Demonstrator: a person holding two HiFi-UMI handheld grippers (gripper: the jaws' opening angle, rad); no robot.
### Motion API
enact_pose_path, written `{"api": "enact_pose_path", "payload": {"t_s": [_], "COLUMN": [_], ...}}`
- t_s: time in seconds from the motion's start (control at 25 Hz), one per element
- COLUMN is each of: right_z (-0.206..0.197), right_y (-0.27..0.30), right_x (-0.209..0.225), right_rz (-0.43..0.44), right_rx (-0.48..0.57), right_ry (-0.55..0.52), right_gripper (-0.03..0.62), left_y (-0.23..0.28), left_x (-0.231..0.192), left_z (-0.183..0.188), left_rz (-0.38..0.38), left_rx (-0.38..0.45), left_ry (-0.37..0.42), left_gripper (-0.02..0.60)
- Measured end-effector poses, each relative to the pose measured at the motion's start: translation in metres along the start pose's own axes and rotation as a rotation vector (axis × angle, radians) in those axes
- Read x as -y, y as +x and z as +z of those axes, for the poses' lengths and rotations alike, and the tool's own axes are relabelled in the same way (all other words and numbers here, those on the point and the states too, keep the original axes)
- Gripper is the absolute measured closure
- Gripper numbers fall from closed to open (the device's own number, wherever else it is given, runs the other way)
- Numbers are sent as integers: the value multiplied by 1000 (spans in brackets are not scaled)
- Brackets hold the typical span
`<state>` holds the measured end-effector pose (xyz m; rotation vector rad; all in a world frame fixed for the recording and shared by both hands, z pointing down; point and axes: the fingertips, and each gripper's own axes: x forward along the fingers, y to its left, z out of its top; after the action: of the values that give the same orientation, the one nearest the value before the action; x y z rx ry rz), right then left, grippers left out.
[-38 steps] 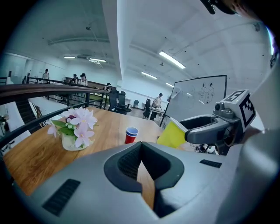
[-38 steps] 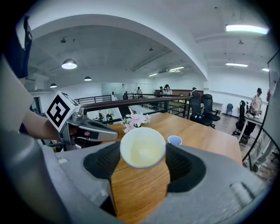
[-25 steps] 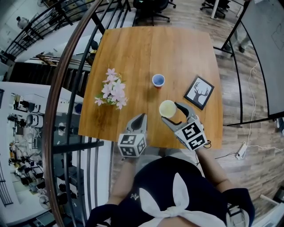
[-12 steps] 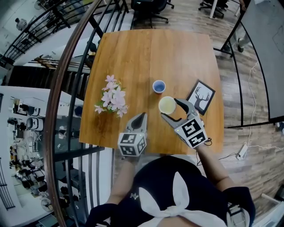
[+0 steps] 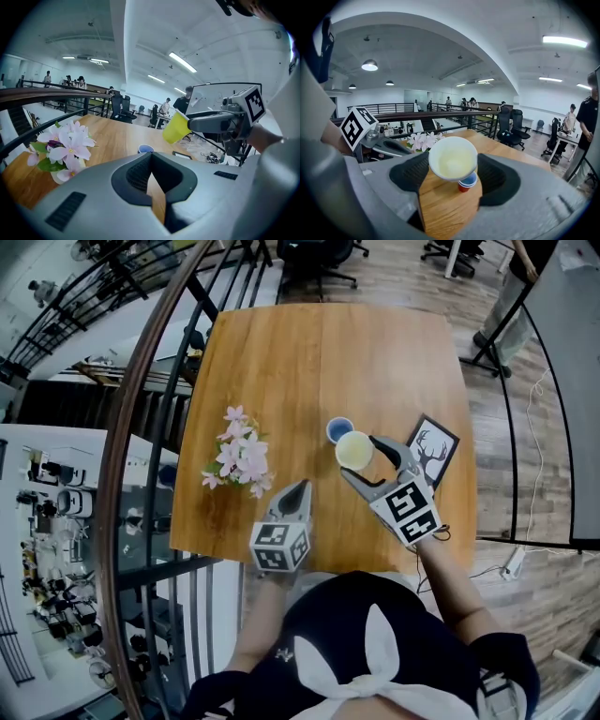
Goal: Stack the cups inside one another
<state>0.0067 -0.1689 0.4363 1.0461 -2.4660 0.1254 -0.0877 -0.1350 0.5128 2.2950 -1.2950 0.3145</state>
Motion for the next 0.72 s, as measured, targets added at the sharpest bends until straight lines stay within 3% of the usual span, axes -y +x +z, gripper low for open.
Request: {"api": "enact_pose_path", "payload": {"t_s": [0.72], "right_z": [14], "right_y": [35], "right_x": [32], "right_rz": [-17], "right_rx": [3], "right_ry": [-7], "right_gripper": [273], "left_y": [22], "left_x": [-16], "left_z": [2], "left_rz": [-3], "left_rx": [-32], "left_ry": [-23], "left_gripper": [565]}}
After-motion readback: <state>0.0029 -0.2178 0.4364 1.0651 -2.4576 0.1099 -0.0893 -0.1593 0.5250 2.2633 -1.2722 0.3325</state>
